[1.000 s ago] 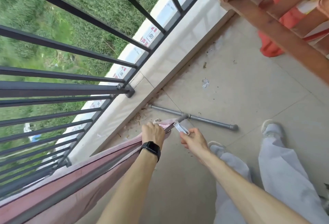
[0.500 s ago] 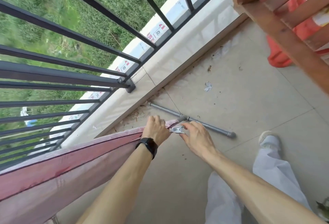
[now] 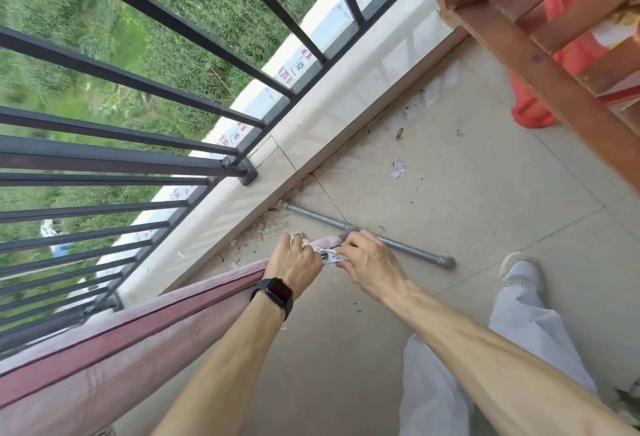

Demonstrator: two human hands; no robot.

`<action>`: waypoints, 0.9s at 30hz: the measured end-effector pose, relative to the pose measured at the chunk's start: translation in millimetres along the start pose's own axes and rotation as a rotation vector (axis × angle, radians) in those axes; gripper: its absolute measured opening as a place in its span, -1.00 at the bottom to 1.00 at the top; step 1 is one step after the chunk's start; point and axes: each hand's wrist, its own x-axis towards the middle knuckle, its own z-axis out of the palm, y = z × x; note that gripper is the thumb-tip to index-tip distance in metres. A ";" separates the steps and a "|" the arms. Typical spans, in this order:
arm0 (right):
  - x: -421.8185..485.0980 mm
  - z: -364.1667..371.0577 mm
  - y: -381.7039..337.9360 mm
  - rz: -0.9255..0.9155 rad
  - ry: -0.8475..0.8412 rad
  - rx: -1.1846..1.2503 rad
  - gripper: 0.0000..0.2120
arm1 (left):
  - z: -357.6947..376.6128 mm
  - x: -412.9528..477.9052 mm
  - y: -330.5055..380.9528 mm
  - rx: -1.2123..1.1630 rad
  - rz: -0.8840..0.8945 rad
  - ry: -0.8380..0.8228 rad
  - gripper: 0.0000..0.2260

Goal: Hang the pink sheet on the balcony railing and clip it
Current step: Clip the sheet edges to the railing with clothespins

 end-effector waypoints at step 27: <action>-87.0 -169.9 -42.3 0.171 -0.146 -0.125 -0.67 | -122.5 -89.1 61.1 -0.525 -0.228 -0.114 -0.73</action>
